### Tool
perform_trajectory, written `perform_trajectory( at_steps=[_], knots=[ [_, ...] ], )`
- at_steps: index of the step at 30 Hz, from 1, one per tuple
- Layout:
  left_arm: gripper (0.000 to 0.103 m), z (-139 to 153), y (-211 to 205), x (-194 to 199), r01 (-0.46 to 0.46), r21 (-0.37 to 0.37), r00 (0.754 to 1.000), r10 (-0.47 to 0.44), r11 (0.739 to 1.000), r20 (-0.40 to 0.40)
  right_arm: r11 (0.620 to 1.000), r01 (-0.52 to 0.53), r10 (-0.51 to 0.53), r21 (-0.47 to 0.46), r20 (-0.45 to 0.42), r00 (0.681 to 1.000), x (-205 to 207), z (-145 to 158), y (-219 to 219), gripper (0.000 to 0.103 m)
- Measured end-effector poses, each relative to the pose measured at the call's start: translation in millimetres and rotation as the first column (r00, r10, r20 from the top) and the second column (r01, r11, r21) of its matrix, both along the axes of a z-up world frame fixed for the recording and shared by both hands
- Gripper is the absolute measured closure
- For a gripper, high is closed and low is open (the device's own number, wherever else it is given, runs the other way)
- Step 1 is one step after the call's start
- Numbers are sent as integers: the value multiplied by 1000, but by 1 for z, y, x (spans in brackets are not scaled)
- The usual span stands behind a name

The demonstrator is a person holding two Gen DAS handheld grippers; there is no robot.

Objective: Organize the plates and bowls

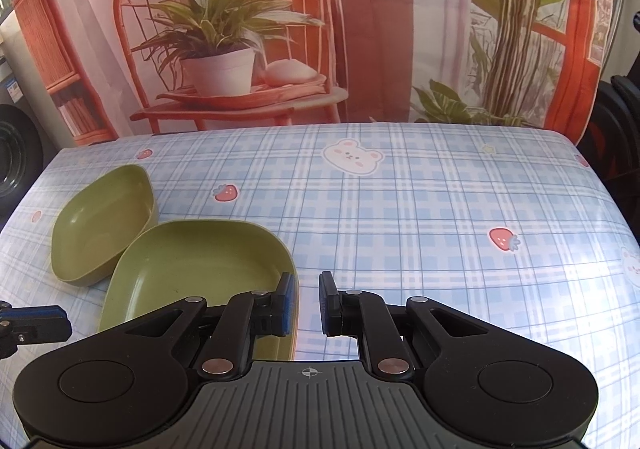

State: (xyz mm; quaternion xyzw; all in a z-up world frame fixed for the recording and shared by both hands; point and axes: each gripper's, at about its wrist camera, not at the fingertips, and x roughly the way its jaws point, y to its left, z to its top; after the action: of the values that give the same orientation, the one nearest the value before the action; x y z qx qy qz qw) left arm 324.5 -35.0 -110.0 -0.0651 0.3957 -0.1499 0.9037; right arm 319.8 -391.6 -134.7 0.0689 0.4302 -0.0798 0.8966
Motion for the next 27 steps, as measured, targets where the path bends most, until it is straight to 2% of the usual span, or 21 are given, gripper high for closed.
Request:
perform_trajectory(
  at_steps=[9,18,23,27],
  knots=[
    [96,41,56,7,-76,57,993,70,995,97,1000,-1,1,0,31,1000,-9,29,13,91],
    [96,86,103,10,-146,154,973,114,977,200,995,-76,74,58,35,997,1,50,58,91],
    [95,88,119,23,-168,170,970,132,971,203,991,-95,93,99,24,995,21,50,81,90],
    [95,65,123,36,-155,155,978,129,976,162,989,-112,111,99,9,994,38,42,98,90]
  ],
)
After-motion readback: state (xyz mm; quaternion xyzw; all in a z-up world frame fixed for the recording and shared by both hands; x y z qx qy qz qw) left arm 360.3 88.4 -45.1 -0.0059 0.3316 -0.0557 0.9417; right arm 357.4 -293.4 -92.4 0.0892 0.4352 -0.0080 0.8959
